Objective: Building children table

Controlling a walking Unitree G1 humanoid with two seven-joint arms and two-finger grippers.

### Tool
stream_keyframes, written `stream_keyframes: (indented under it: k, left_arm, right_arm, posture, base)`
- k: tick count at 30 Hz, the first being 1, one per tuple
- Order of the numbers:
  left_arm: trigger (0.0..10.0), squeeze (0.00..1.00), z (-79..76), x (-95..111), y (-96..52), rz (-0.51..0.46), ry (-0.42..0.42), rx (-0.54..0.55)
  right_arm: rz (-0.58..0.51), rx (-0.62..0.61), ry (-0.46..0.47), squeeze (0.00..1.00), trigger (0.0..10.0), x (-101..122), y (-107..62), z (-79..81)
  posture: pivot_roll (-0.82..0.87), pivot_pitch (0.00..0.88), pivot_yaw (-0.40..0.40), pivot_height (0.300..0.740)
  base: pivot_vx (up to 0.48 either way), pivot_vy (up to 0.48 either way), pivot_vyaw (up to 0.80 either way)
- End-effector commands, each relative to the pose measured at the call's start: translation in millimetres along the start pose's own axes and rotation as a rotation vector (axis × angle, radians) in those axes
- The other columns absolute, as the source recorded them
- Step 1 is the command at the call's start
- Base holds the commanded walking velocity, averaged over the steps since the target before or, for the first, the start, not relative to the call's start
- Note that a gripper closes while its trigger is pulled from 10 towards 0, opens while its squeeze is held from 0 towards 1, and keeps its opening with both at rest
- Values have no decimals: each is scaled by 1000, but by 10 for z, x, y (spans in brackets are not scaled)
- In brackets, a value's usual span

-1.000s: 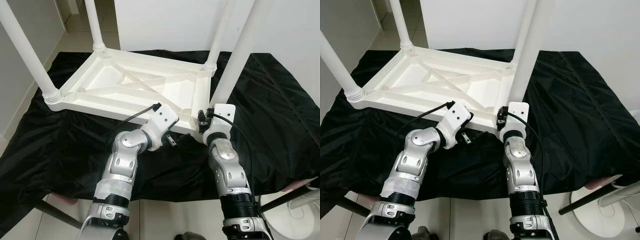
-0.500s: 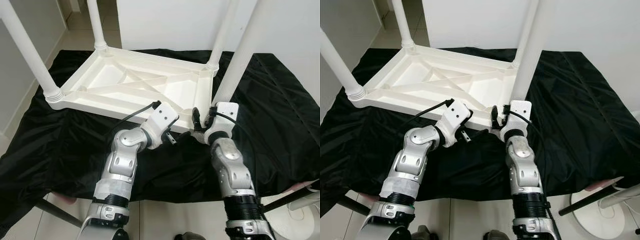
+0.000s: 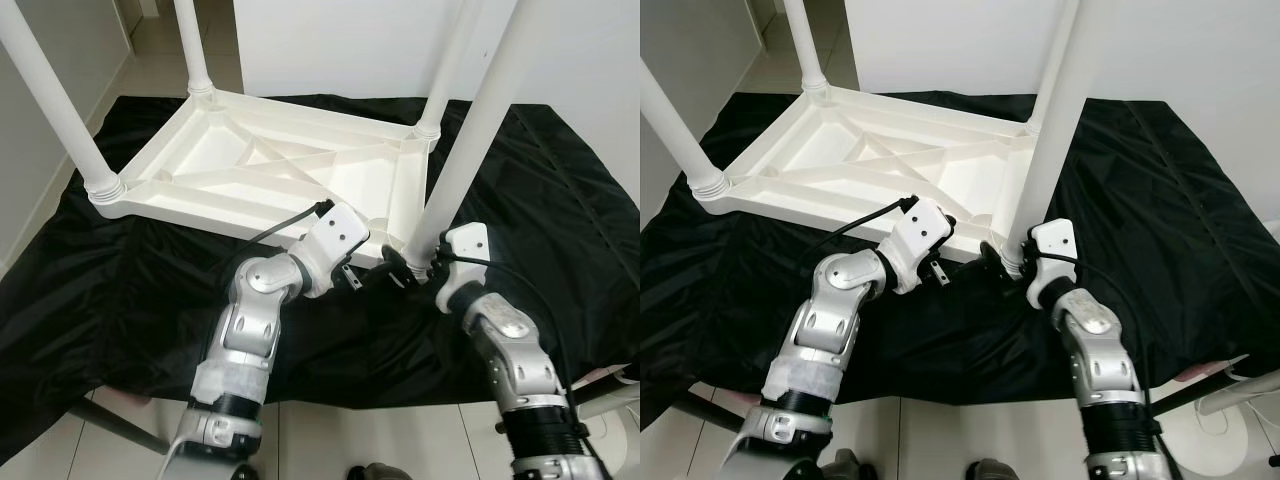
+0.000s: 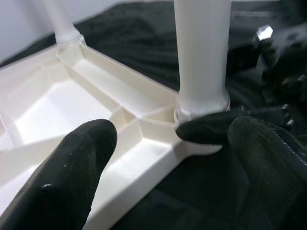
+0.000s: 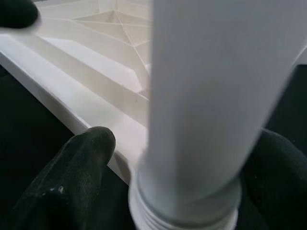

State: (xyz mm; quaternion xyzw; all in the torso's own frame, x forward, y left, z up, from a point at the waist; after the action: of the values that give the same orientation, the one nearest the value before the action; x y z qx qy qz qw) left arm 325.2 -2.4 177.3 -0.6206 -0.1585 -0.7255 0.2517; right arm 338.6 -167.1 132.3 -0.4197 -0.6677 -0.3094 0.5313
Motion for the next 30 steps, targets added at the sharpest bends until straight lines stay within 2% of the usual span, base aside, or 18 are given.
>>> stream_keyframes:
  k: [1, 6, 8, 13, 15, 16, 17, 18, 19, 20, 28, 29, 30]
  left_arm:
    - [10000, 0, 34, 112, 64, -84, -65, 179]
    - [10000, 0, -71, 146, 26, -107, -70, 89]
    - [10000, 0, -190, 150, -11, -113, -72, -6]
    - [10000, 0, -304, 130, -44, -104, -66, -91]
    - [10000, 0, -399, 63, -69, -70, -50, -145]
    - [10000, 0, -419, 16, -77, -48, -38, -152]
    - [10000, 0, -419, 16, -77, -48, -38, -152]
    - [10000, 0, -431, -19, -83, -33, -28, -151]
    - [10000, 0, -431, -19, -83, -33, -28, -151]
    - [10000, 0, -435, -41, -88, -23, -24, -147]
    - [10000, 0, -379, -78, -122, -10, -34, -89]
    - [10000, 0, -378, -76, -128, -11, -36, -86]
    - [10000, 0, -367, -76, -129, -11, -38, -76]
  right_arm:
    - [-19, 19, 1, 0, 10000, 28, 11, -39]
    - [-14, 63, -48, 0, 10000, 43, 74, -103]
    - [-3, 111, -94, 0, 10000, 38, 140, -126]
    - [10, 150, -119, 0, 10000, 28, 201, -126]
    - [21, 201, -154, 0, 10000, 10, 267, -82]
    - [24, 216, -163, 0, 3647, 1, 286, -65]
    - [24, 216, -163, 0, 3647, 1, 286, -65]
    - [25, 225, -165, 0, 1255, -8, 293, -53]
    - [25, 225, -165, 0, 1255, -8, 293, -53]
    - [28, 228, -157, 0, 0, -20, 288, -48]
    - [13, 236, -119, 0, 0, -64, 250, -22]
    - [9, 238, -117, 0, 1216, -67, 250, -20]
    - [14, 220, -108, 0, 1216, -78, 252, -32]
  posture:
    - [-45, 25, -15, 740]
    - [-44, 22, -17, 740]
    - [-42, 8, -20, 740]
    - [-41, 7, -20, 740]
    - [-34, 0, -20, 740]
    - [-32, 0, -21, 740]
    - [-32, 0, -21, 740]
    - [-25, 0, -25, 740]
    - [-25, 0, -25, 740]
    - [-21, 0, -29, 740]
    - [-7, 0, -48, 740]
    - [-7, 0, -48, 740]
    - [-7, 0, -51, 740]
  base:
    - [0, 0, 0]
    - [0, 0, 0]
    - [0, 0, 0]
    - [0, 0, 0]
    - [0, 0, 0]
    - [0, 0, 0]
    - [0, 0, 0]
    - [0, 0, 0]
    - [0, 0, 0]
    - [0, 0, 0]
    - [0, 0, 0]
    - [0, 0, 0]
    - [0, 0, 0]
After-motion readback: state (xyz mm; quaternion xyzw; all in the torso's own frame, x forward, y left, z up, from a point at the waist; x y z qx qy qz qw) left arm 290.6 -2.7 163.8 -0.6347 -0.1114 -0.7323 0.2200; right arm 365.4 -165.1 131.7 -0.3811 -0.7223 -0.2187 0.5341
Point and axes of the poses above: a point about 5 cm out from each wrist's last joint towards the gripper, its own y axis pointing out of the wrist towards the gripper, its own x axis along the axis of the wrist's last joint, z = x × y, the point moved 4 cm from there along y, pointing out of the wrist towards the gripper, and after that the axes turned 7 degrees about -y, right-handed, at the moved point
